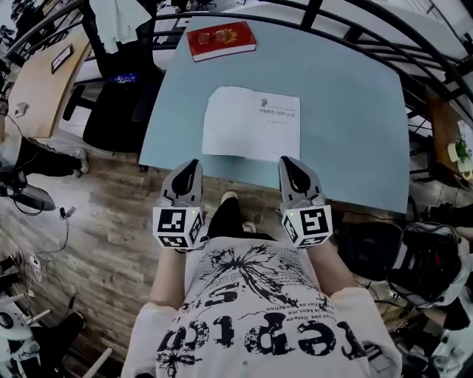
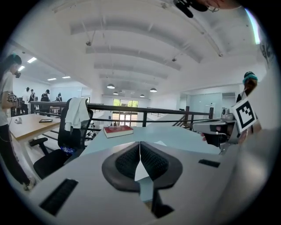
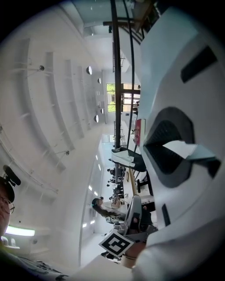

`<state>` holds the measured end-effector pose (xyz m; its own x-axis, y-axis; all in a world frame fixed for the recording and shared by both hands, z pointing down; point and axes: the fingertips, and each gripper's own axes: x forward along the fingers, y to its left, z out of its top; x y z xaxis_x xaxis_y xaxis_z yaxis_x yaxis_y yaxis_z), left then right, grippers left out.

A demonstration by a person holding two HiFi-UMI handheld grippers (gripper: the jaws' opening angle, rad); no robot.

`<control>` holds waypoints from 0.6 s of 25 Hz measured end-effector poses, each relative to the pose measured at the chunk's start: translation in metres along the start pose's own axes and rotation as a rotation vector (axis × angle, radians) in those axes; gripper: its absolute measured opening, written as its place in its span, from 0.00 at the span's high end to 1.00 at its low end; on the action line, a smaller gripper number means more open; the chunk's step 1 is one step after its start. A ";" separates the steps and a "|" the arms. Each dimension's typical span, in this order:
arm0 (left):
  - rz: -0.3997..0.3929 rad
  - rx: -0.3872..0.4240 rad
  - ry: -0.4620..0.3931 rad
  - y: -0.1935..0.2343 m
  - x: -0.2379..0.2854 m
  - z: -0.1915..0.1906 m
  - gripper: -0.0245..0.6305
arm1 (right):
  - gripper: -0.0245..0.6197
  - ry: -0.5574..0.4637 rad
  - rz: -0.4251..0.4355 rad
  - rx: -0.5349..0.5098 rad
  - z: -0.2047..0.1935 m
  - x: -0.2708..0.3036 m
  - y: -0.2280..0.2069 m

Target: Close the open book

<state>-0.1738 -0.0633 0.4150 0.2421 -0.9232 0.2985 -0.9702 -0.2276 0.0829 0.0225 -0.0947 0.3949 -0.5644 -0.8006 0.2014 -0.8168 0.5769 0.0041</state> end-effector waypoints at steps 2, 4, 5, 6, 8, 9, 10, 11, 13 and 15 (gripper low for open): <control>-0.007 -0.002 0.031 0.012 0.018 -0.005 0.93 | 0.95 0.017 -0.004 0.004 -0.001 0.017 -0.002; -0.012 -0.005 0.067 0.023 0.035 -0.012 0.93 | 0.95 0.037 -0.005 0.008 -0.004 0.033 -0.003; -0.015 -0.009 0.089 0.028 0.042 -0.018 0.93 | 0.95 0.047 -0.005 0.010 -0.006 0.040 -0.003; -0.018 -0.012 0.114 0.032 0.049 -0.025 0.93 | 0.95 0.057 -0.004 0.013 -0.008 0.047 -0.003; -0.024 -0.016 0.177 0.039 0.061 -0.043 0.93 | 0.95 0.080 -0.001 0.020 -0.013 0.059 -0.001; -0.028 -0.018 0.213 0.041 0.067 -0.053 0.93 | 0.95 0.091 0.002 0.023 -0.017 0.064 0.000; -0.033 -0.020 0.247 0.043 0.073 -0.063 0.93 | 0.95 0.102 0.004 0.026 -0.020 0.068 0.002; -0.035 -0.022 0.276 0.045 0.078 -0.072 0.93 | 0.95 0.111 0.006 0.028 -0.024 0.073 0.003; -0.043 -0.028 0.316 0.048 0.089 -0.087 0.93 | 0.95 0.128 0.009 0.032 -0.031 0.081 0.004; -0.062 -0.042 0.363 0.049 0.097 -0.103 0.89 | 0.95 0.146 0.013 0.039 -0.038 0.086 0.007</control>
<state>-0.1973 -0.1321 0.5462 0.2947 -0.7365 0.6089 -0.9543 -0.2594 0.1482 -0.0270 -0.1538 0.4491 -0.5541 -0.7594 0.3411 -0.8151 0.5782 -0.0368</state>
